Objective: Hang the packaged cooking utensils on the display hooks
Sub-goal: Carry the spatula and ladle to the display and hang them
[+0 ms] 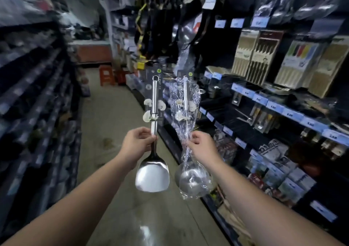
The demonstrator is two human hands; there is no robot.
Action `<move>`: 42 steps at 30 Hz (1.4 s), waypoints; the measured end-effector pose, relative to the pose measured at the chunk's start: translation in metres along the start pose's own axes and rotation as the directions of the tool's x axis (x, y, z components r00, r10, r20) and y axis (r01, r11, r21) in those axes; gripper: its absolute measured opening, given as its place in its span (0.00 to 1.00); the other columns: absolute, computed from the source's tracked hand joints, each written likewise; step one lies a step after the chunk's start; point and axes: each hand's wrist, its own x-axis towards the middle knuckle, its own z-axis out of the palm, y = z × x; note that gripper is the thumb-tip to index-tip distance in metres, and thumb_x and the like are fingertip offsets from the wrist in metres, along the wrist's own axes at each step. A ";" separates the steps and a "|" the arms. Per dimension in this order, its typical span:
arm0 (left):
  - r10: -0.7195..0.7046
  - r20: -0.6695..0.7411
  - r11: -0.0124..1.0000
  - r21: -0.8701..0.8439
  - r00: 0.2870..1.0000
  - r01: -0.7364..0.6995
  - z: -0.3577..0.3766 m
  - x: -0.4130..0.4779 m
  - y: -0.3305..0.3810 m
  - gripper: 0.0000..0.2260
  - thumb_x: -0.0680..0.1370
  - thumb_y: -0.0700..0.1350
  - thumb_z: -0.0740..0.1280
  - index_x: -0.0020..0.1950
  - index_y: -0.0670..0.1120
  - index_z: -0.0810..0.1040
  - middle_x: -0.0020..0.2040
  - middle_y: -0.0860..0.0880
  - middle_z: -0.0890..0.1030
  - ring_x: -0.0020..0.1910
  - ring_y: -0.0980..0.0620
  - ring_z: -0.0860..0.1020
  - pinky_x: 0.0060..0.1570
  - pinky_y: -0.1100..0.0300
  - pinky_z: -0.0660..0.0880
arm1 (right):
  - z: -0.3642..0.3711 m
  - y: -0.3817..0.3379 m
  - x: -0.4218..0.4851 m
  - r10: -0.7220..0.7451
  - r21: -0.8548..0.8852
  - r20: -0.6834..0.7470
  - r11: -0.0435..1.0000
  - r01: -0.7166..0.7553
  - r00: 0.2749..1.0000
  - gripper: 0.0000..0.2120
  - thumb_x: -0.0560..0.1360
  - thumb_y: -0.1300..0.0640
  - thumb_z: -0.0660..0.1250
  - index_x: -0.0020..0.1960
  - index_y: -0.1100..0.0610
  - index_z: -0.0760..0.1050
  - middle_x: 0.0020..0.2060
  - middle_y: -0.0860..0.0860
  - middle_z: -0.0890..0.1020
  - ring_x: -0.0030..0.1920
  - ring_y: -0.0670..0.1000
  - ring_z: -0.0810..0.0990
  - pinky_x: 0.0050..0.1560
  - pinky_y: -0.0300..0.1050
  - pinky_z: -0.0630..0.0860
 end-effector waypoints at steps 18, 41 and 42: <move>0.118 0.330 0.989 0.049 0.936 -0.142 0.083 0.416 0.063 0.01 0.78 0.36 0.70 0.48 0.39 0.80 0.39 0.43 0.85 0.38 0.46 0.81 0.41 0.52 0.78 | -0.028 -0.058 0.354 0.015 0.007 -0.288 1.000 -0.014 0.957 0.21 0.79 0.57 0.69 0.71 0.58 0.73 0.62 0.54 0.81 0.58 0.50 0.80 0.45 0.35 0.73; 0.278 0.806 0.960 -0.242 0.522 -0.137 0.161 0.666 0.164 0.04 0.77 0.34 0.71 0.45 0.42 0.80 0.43 0.38 0.84 0.41 0.43 0.80 0.39 0.53 0.76 | -0.024 -0.162 0.505 0.082 -0.044 -0.821 0.977 -0.207 0.565 0.22 0.78 0.58 0.69 0.71 0.58 0.72 0.63 0.52 0.80 0.55 0.46 0.80 0.41 0.28 0.71; 0.291 0.814 0.957 -0.254 0.502 -0.144 0.166 0.666 0.170 0.06 0.77 0.34 0.71 0.43 0.43 0.81 0.43 0.38 0.84 0.42 0.43 0.81 0.40 0.53 0.77 | -0.027 -0.168 0.504 0.074 -0.052 -0.833 0.976 -0.210 0.549 0.21 0.78 0.58 0.69 0.70 0.58 0.73 0.62 0.52 0.80 0.58 0.47 0.79 0.47 0.32 0.73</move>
